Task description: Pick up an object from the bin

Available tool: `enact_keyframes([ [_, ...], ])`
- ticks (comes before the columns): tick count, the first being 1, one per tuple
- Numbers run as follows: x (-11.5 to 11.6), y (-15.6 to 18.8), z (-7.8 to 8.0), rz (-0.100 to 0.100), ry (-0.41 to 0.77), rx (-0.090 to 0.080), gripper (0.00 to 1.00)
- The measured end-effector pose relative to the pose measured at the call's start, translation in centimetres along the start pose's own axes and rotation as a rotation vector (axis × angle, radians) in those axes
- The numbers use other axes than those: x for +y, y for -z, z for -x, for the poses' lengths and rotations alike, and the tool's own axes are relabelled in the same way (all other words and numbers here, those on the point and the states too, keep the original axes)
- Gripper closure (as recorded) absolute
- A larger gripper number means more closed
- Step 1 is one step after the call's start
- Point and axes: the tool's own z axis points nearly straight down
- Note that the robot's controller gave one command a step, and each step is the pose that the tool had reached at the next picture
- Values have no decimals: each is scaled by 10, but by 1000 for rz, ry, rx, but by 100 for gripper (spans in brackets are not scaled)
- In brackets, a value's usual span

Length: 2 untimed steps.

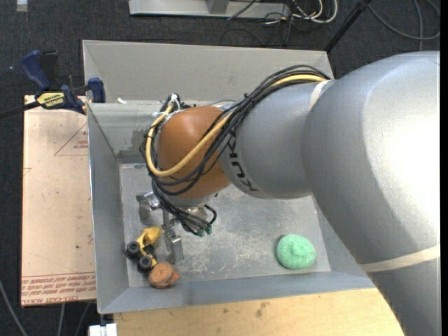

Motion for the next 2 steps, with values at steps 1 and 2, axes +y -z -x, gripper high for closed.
enact_keyframes([
  [1, 13, -5, 19, 0, 299, 0, 0],
  [2, 15, -9, 49, 2, 300, 0, 100],
])
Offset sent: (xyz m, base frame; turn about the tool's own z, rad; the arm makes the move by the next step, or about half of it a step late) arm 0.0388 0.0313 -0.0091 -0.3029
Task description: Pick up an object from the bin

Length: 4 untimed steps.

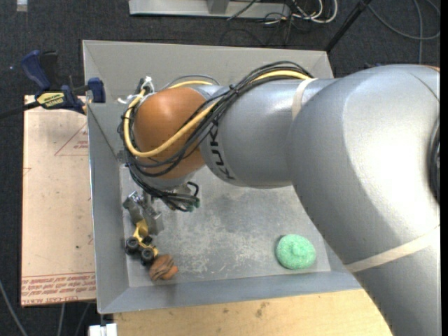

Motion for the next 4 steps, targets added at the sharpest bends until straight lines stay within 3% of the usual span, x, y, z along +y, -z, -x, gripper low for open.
enact_keyframes([
  [1, 0, 0, 0, 0, 0, 0, 100],
  [2, 14, 49, -17, 2, 0, 8, 100],
  [3, 12, 87, -12, -3, 11, -6, 100],
  [4, 18, 115, -20, 0, 18, 4, 100],
])
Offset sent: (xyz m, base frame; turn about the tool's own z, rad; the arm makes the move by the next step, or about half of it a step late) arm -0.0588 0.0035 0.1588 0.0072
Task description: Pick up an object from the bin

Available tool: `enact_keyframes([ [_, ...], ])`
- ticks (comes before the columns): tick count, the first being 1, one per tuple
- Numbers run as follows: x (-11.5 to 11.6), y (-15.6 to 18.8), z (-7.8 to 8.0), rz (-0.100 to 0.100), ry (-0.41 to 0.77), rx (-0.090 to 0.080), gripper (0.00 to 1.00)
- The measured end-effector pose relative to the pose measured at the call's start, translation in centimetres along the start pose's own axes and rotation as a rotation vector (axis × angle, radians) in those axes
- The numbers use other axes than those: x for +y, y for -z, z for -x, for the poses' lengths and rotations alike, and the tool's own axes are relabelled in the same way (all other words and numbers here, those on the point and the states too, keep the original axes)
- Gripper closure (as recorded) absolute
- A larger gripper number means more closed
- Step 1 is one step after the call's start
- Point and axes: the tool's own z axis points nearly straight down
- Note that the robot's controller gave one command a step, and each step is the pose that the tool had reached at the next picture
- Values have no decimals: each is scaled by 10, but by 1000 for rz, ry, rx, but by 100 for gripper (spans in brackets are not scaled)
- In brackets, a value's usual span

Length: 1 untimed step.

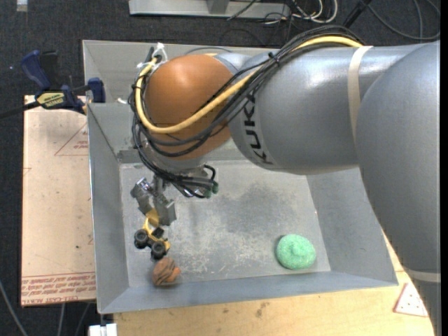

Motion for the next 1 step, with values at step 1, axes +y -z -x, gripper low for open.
enact_keyframes([
  [1, -3, 25, -1, -2, -2, -8, 100],
])
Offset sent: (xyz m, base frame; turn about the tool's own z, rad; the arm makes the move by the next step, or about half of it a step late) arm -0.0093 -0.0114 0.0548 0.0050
